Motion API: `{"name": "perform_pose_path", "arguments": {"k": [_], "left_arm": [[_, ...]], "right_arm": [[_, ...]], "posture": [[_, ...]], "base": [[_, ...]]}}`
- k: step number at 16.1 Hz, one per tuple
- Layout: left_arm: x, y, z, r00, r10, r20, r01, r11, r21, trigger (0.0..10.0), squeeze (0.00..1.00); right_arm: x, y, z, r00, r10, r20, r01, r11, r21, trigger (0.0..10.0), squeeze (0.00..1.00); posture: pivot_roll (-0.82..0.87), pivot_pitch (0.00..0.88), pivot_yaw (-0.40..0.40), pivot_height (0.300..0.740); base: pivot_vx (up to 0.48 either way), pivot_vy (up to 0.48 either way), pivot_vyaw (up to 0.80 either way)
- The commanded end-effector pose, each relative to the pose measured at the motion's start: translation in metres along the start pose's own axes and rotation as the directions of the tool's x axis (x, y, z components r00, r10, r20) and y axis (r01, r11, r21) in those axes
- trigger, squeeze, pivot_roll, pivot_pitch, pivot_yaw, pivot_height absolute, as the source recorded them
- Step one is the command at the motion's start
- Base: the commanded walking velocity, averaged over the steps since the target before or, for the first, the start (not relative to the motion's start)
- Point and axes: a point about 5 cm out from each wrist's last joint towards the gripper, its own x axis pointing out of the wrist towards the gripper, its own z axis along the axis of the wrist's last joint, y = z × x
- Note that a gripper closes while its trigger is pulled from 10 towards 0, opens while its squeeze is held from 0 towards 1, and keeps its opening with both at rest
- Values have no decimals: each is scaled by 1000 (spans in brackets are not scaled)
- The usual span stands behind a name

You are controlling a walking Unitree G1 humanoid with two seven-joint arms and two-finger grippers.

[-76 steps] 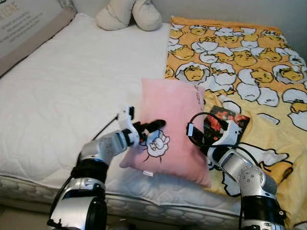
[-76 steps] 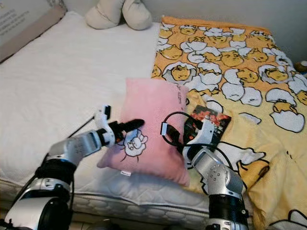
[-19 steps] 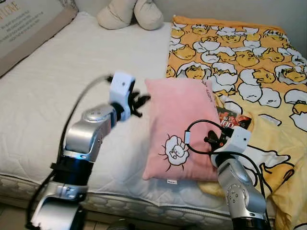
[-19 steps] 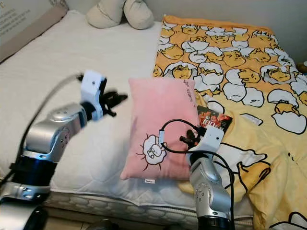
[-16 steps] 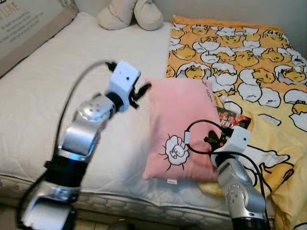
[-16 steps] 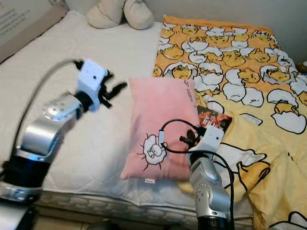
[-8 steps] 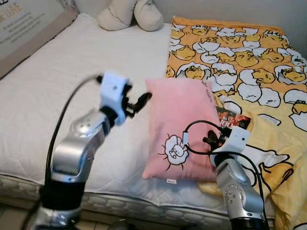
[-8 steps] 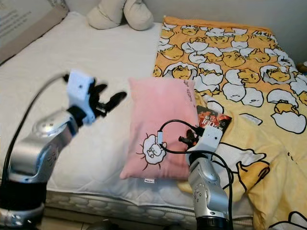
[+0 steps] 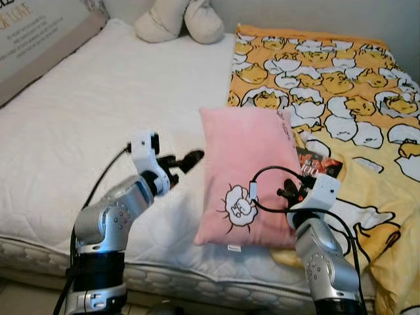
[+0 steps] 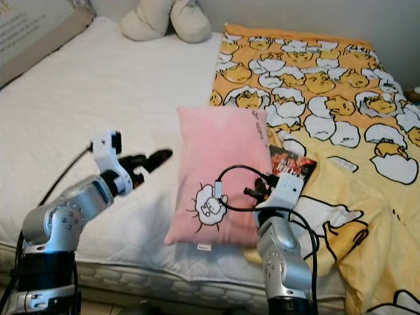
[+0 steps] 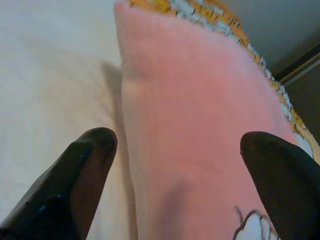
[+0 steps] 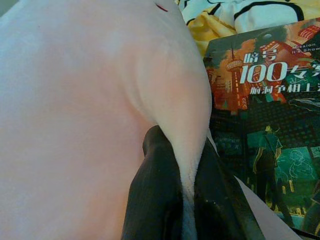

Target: Clean up the room

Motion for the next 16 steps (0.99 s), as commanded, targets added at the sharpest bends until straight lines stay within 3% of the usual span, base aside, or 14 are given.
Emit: {"name": "perform_pose_path", "arguments": {"k": [1, 3, 5, 8, 9, 13, 15, 16], "left_arm": [[4, -5, 0, 999, -22, -26, 22, 1000, 2, 10000, 1000], [11, -4, -15, 996, -18, -82, 19, 1000, 7, 10000, 1000], [33, -9, -35, 992, -20, -122, 22, 1000, 18, 10000, 1000], [61, -22, -45, 991, -29, -133, 35, 998, 43, 10000, 1000], [65, -23, -45, 991, -24, -133, 31, 998, 53, 10000, 0], [76, -21, -57, 985, 12, -171, -6, 999, 34, 10000, 0], [77, -23, -69, 974, -1, -226, -9, 999, -44, 10000, 0], [78, -34, -78, 956, -74, -284, 40, 991, -126, 10000, 0]], "right_arm": [[-2, 0, -3, 1000, -8, -1, 8, 1000, 11, 0, 0], [-3, 2, -5, 1000, -3, -7, 3, 1000, 18, 0, 0], [-1, 6, -7, 1000, 10, -16, -10, 1000, 23, 0, 0], [2, 13, -4, 999, 33, -9, -33, 999, 24, 0, 0], [2, 13, -4, 999, 34, -8, -34, 999, 25, 0, 0], [2, 16, -3, 999, 41, -4, -41, 999, 28, 0, 0], [3, 15, -3, 999, 42, -4, -42, 999, 28, 0, 0], [3, 15, -2, 999, 43, -5, -43, 999, 26, 0, 0]], "posture": [[10, 0, -17, 719], [14, 0, -19, 719], [23, 0, -26, 719], [21, 0, -21, 719], [21, 0, -21, 719], [4, 0, -7, 719], [2, 0, -7, 719], [4, 0, -9, 719]], "base": [[0, 0, 0], [0, 0, 0], [0, 0, 0], [0, 0, 0], [0, 0, 0], [0, 0, 0], [0, 0, 0], [0, 0, 0]]}}
